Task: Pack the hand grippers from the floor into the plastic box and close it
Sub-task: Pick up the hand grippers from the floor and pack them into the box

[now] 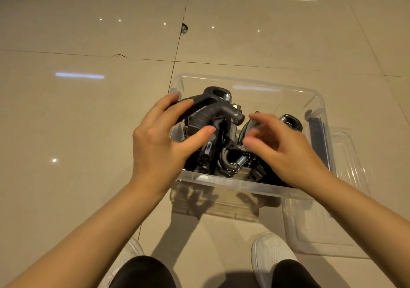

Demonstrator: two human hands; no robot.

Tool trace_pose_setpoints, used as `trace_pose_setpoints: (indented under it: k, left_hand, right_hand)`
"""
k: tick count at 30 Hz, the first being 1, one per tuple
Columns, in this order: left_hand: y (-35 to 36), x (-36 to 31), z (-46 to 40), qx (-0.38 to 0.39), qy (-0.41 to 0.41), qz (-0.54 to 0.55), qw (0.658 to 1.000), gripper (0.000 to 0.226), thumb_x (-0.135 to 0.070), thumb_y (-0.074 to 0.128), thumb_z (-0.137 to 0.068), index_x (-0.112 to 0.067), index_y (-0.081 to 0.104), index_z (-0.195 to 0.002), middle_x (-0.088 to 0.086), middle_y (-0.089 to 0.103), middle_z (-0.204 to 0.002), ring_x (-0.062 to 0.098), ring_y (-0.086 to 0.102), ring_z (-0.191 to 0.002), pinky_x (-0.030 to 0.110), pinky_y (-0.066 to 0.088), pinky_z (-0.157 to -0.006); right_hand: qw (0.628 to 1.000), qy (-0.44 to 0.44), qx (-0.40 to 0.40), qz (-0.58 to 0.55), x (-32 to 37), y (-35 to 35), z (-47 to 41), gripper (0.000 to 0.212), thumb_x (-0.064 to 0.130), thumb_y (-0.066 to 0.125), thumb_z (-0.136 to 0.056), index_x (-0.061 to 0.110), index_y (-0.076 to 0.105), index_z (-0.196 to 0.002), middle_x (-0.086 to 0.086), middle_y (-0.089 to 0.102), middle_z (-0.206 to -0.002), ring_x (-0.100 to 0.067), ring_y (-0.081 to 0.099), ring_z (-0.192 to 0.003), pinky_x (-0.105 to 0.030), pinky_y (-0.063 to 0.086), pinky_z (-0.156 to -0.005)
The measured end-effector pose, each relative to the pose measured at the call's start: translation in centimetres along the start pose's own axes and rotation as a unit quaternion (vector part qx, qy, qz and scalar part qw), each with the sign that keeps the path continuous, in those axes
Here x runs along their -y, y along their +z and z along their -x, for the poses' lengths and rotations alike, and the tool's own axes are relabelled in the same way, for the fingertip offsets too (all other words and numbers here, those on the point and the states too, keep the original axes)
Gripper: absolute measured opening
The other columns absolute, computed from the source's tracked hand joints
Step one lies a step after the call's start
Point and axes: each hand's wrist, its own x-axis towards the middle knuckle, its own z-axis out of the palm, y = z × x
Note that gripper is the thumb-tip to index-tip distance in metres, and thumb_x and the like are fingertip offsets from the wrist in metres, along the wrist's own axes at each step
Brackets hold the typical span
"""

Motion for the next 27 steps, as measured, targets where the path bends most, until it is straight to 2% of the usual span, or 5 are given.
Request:
trace_pose_setpoints:
  k: [4,12,15,20,27]
  left_hand:
    - [1.0,-0.9,1.4,-0.004,-0.045,0.062,0.997,0.051,-0.045,0.072,-0.07,-0.019,0.066,-0.113,0.003,0.06,-0.124,0.005,0.054,-0.113,0.014,0.041,-0.097]
    - [1.1,0.9,1.5,0.06,-0.003,0.004,0.998,0.052,-0.053,0.063,-0.076,-0.019,0.062,-0.115,-0.001,0.055,-0.124,0.01,0.048,-0.115,0.014,0.036,-0.098]
    - [0.4,3.5,1.4,0.11,0.058,-0.111,0.986,0.062,-0.062,0.044,-0.085,-0.017,0.054,-0.127,0.003,0.052,-0.13,0.02,0.042,-0.125,0.035,0.034,-0.105]
    - [-0.2,6.7,2.7,0.132,0.024,-0.151,0.979,0.067,-0.071,0.025,-0.086,-0.033,0.026,-0.142,0.001,0.032,-0.148,0.02,0.018,-0.141,0.056,0.016,-0.112]
    - [0.4,7.6,2.7,0.096,0.058,-0.103,0.988,0.062,-0.063,0.031,-0.089,-0.024,0.036,-0.138,0.001,0.041,-0.143,0.019,0.031,-0.137,0.052,0.017,-0.112]
  right_hand:
    - [0.993,0.03,-0.079,-0.078,1.7,-0.4,-2.2,0.025,0.031,0.075,-0.075,0.029,0.063,-0.098,0.006,0.067,-0.083,-0.008,0.064,-0.078,-0.027,0.054,-0.075]
    - [0.991,0.006,-0.125,-0.045,2.1,0.8,-4.1,0.015,0.018,0.074,-0.078,0.025,0.065,-0.088,0.011,0.066,-0.078,-0.007,0.06,-0.069,-0.016,0.048,-0.063]
    - [0.985,-0.067,-0.154,0.031,3.6,0.3,-6.4,0.013,0.019,0.069,-0.083,0.019,0.067,-0.095,0.011,0.065,-0.08,-0.007,0.06,-0.072,-0.017,0.048,-0.068]
    - [0.929,-0.173,0.021,0.326,4.6,0.9,-11.5,0.027,0.03,0.061,-0.09,0.011,0.062,-0.108,-0.005,0.067,-0.099,-0.025,0.06,-0.092,-0.032,0.045,-0.077]
    - [0.877,-0.221,0.06,0.422,3.1,7.1,-15.2,0.043,0.053,0.048,-0.09,0.017,0.063,-0.108,-0.002,0.067,-0.098,-0.024,0.056,-0.097,-0.034,0.034,-0.079]
